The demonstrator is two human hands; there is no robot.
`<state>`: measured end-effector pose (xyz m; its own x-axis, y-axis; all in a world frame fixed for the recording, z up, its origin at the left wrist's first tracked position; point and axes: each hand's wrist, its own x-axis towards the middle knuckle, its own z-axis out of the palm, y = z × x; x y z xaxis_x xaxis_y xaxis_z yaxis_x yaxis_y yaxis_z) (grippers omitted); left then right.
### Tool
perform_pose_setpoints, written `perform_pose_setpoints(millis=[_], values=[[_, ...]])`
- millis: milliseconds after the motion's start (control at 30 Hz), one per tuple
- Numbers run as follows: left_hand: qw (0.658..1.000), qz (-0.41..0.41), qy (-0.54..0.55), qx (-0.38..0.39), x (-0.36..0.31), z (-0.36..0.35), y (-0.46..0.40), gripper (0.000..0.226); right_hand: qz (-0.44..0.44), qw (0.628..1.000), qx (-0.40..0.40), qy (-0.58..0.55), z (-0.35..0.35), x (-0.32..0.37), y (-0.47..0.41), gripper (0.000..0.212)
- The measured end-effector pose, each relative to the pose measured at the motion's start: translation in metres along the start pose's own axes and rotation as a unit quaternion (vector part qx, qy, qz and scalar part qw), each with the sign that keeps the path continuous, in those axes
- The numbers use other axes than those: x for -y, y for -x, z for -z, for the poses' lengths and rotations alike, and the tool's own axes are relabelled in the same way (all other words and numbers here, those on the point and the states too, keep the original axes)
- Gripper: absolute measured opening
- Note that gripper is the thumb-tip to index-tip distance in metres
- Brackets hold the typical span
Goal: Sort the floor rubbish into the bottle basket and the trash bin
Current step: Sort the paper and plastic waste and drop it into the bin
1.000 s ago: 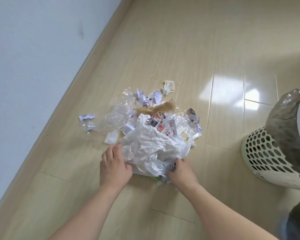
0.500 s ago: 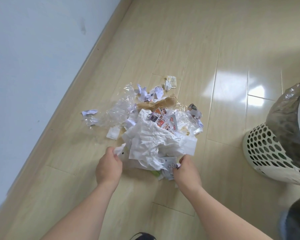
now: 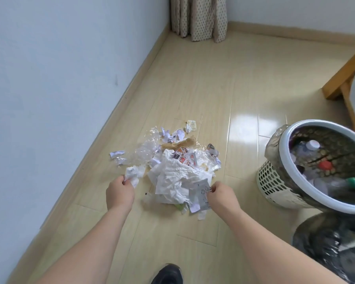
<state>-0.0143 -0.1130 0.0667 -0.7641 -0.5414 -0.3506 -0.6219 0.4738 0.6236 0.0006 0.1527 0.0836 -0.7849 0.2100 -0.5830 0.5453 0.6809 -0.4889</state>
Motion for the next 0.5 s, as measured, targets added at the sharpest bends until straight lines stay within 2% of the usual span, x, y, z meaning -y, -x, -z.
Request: perform_pose_setpoints(millis=[67, 200, 367, 500], values=[[0.999, -0.017, 0.019, 0.031, -0.020, 0.018, 0.013, 0.014, 0.013, 1.000, -0.024, 0.001, 0.023, 0.004, 0.021, 0.013], [0.985, -0.083, 0.095, 0.118, -0.082, 0.039, 0.057, 0.006, 0.030, 0.996, -0.084, -0.008, 0.079, 0.000, 0.062, 0.016], [0.959, -0.125, 0.115, 0.225, -0.160, 0.034, 0.128, 0.014, 0.030, 0.986, -0.166, -0.017, 0.149, -0.025, 0.107, 0.022], [0.934, -0.174, 0.115, 0.290, -0.215, 0.003, 0.212, 0.013, 0.005, 0.973, -0.219, -0.074, 0.198, -0.078, 0.138, 0.021]])
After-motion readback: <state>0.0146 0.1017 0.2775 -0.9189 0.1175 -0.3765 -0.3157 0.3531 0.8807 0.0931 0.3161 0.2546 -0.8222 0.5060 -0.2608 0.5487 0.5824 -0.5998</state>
